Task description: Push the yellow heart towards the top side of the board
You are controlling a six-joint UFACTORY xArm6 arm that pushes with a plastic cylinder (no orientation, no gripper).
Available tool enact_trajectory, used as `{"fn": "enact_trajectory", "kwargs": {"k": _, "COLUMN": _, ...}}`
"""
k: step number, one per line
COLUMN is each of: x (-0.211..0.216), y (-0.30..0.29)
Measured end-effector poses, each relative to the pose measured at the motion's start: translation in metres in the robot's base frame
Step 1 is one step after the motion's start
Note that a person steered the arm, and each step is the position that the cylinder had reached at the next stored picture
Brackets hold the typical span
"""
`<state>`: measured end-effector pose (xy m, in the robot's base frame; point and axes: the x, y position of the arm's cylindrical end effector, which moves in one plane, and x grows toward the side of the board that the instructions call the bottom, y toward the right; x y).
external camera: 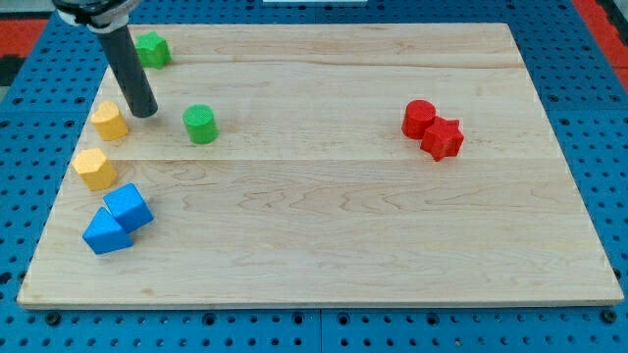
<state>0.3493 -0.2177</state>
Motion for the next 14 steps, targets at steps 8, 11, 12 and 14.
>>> {"fn": "enact_trajectory", "kwargs": {"k": 8, "x": 0.052, "y": 0.017}}
{"fn": "enact_trajectory", "kwargs": {"k": 11, "x": -0.003, "y": 0.057}}
{"fn": "enact_trajectory", "kwargs": {"k": 12, "x": -0.025, "y": 0.079}}
{"fn": "enact_trajectory", "kwargs": {"k": 14, "x": -0.04, "y": 0.194}}
